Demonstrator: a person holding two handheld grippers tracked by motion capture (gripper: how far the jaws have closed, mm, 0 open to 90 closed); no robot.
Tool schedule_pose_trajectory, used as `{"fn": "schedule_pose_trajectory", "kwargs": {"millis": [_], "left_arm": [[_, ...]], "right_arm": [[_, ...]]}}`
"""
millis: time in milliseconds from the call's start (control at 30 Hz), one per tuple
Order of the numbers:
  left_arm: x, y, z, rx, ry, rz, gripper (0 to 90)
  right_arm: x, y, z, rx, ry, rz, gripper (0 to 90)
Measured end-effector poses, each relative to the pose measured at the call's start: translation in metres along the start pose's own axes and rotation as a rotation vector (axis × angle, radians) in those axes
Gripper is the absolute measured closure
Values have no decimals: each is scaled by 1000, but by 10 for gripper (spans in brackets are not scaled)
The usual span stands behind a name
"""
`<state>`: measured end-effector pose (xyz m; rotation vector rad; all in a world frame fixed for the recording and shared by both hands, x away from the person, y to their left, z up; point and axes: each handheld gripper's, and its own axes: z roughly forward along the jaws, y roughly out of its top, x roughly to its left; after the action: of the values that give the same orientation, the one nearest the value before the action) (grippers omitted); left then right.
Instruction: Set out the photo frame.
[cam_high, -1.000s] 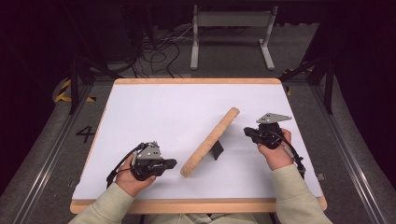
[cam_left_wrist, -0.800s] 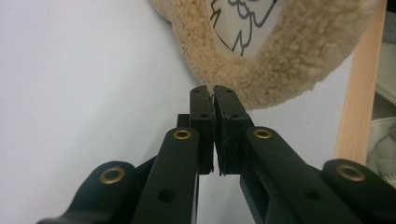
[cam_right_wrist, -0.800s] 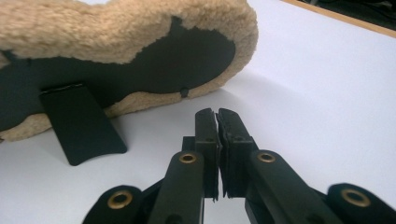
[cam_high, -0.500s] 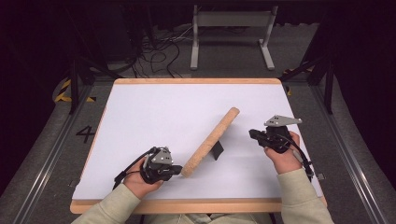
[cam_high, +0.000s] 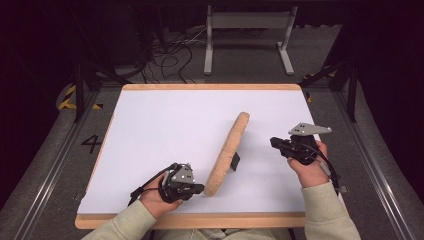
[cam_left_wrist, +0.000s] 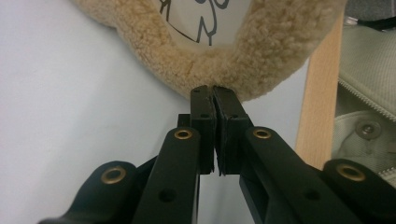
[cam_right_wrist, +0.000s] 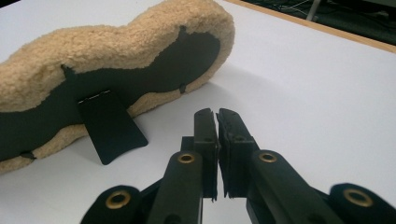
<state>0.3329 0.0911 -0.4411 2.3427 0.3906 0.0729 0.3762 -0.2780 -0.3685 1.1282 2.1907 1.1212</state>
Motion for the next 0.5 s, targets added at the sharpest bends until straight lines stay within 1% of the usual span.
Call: {"fn": "schedule_pose_trajectory", "kwargs": {"millis": [100,133,167,200,267,300,433,500], "left_arm": [[-2,2,2,0,-9,3,869],[-4,4,4,0,-17,13,868],[-4,4,4,0,-17,13,867],[-6,6,6,1,-23,21,866],[-7,7,8,0,-32,24,864],[-8,8,10,-4,-41,20,863],[-10,11,14,-9,-56,24,861],[-11,13,17,-12,-62,25,860]], "right_arm": [[0,1,-3,-5,0,3,857],[0,2,-3,-5,1,3,855],[0,2,-4,-8,3,5,851],[1,3,-5,-8,7,8,841],[2,4,-6,-7,16,17,826],[2,5,-6,-10,19,21,816],[4,7,-6,-11,25,35,754],[5,8,-6,-14,29,43,740]]}}
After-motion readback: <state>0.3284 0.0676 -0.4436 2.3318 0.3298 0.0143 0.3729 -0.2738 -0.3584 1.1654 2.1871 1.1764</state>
